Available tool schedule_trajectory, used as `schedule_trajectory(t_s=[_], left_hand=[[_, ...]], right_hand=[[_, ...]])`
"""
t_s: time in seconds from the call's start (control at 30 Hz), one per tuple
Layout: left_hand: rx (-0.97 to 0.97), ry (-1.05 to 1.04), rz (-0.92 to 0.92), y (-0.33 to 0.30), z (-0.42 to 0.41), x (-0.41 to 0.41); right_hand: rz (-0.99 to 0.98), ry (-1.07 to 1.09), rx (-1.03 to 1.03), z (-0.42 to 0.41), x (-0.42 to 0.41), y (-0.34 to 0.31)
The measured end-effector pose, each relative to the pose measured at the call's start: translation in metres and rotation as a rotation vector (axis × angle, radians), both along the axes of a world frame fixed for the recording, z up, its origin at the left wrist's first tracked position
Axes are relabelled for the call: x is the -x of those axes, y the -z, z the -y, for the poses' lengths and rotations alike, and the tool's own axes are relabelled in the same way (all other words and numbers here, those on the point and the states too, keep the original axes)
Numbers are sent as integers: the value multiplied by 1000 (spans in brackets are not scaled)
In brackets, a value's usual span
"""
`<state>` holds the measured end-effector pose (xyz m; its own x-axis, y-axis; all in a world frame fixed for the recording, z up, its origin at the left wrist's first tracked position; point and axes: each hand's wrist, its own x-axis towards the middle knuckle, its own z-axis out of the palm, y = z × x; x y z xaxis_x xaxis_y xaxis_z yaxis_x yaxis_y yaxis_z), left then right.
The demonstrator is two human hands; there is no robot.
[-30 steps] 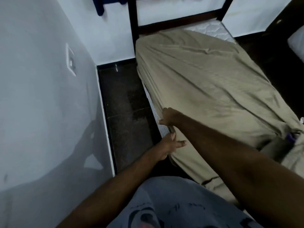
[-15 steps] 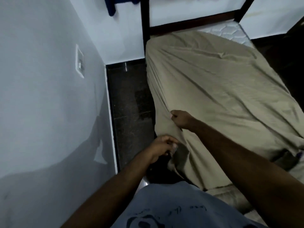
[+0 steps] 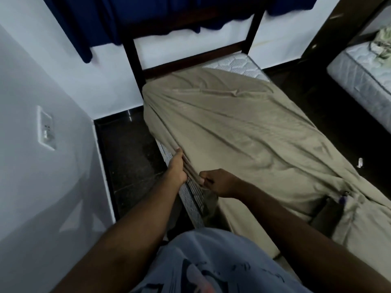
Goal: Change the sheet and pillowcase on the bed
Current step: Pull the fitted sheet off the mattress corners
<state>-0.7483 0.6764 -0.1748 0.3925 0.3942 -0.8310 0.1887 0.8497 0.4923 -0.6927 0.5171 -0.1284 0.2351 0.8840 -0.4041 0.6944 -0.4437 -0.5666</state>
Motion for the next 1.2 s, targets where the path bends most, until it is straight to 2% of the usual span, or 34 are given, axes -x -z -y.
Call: schedule_trajectory(t_s=[0.1, 0.27, 0.4, 0.5, 0.57, 0.7, 0.9, 0.97, 1.07, 1.13, 1.2], left_hand=[[-73, 21, -96, 6, -6, -6], [-242, 37, -62, 11, -19, -4], [-262, 104, -37, -5, -35, -6], [-288, 243, -23, -13, -48, 6], [-325, 349, -18, -12, -61, 14], [-431, 647, -60, -8, -92, 17], [-713, 1063, 62, 1, -137, 18], [-749, 1161, 97, 5, -150, 16], [-703, 1339, 148, 15, -171, 20], [-612, 1307, 207, 15, -177, 22], [-526, 1132, 283, 11, -179, 17]], right_hand=[[-1, -84, -2, -5, -13, 2], [-67, -120, 115, -26, -33, 8], [-152, 117, 17, -71, -52, 6], [-81, 265, -136, -124, -65, 12], [-51, 296, -166, -164, -71, 17], [-24, 250, 69, -232, -74, 26], [75, 202, 280, -294, -73, 41], [89, 240, 324, -306, -76, 41], [19, 278, 410, -324, -78, 39], [-24, 273, 433, -330, -80, 33], [-46, 261, 385, -335, -82, 25]])
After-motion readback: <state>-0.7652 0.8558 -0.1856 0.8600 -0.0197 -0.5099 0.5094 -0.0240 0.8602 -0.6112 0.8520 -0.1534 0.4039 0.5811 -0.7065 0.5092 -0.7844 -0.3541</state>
